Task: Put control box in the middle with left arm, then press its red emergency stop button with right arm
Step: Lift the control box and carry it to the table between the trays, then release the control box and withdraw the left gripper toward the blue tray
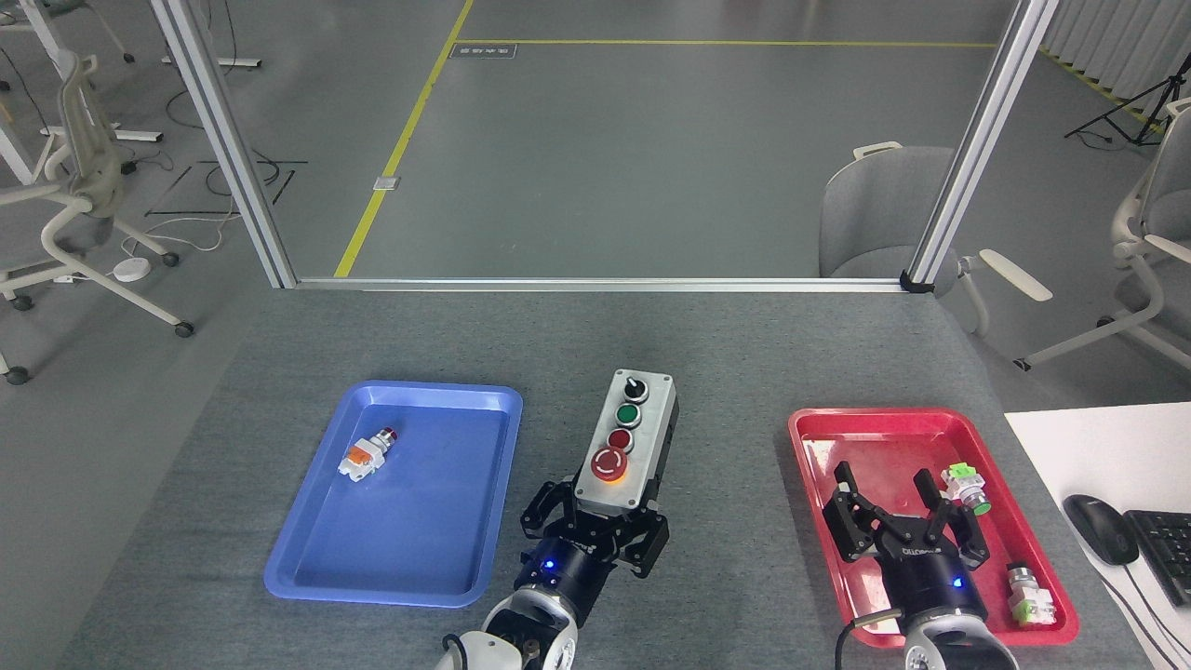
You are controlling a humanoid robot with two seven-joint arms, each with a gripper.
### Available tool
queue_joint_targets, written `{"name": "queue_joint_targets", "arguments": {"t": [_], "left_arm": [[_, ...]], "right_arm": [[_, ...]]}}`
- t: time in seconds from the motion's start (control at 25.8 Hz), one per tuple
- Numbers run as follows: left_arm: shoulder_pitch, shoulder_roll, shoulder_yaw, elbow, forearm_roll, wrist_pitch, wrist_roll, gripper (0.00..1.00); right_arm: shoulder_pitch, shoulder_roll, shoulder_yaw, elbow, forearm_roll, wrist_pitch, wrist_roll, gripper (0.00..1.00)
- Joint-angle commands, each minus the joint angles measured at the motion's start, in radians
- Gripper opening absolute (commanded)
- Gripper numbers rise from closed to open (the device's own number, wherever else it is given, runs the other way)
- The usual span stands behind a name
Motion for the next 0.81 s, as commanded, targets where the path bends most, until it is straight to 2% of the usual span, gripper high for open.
{"name": "queue_joint_targets", "arguments": {"t": [0.0,0.27,0.5,0.54,0.58,0.62,0.7,0.74,0.77], "left_arm": [[-0.076,-0.009,-0.150,0.125,0.011,0.055,0.005,0.00],[-0.154,-0.012,-0.291,0.305,0.010,0.047,-0.003,0.00],[-0.163,-0.012,-0.325,0.334,0.010,0.040,-0.069,0.00],[-0.161,-0.010,-0.330,0.333,0.008,0.040,-0.089,0.19],[-0.161,-0.010,-0.334,0.334,0.007,0.040,-0.103,0.45],[-0.161,-0.010,-0.339,0.334,0.007,0.041,-0.107,0.61],[-0.161,-0.009,-0.343,0.323,0.008,0.041,-0.106,0.81],[-0.160,-0.009,-0.343,0.319,0.008,0.041,-0.101,0.98],[-0.155,-0.009,-0.343,0.310,0.008,0.040,-0.100,0.98]], "right_arm": [[-0.001,0.000,-0.001,0.000,0.000,0.000,0.001,0.99],[-0.004,-0.003,-0.001,0.000,0.000,0.000,-0.001,0.99],[-0.004,-0.006,-0.001,0.000,-0.002,0.000,-0.001,0.99],[-0.004,-0.007,-0.002,0.000,-0.005,0.003,-0.001,0.99],[-0.004,-0.009,-0.002,0.000,-0.011,0.003,-0.001,0.99],[-0.004,-0.007,-0.001,0.000,-0.017,0.003,-0.001,0.99],[-0.004,-0.007,-0.002,0.000,-0.037,0.003,-0.001,0.99],[-0.004,-0.009,-0.002,0.000,-0.046,0.003,-0.001,0.99],[-0.004,-0.010,-0.001,0.000,-0.055,0.003,-0.001,0.99]]}}
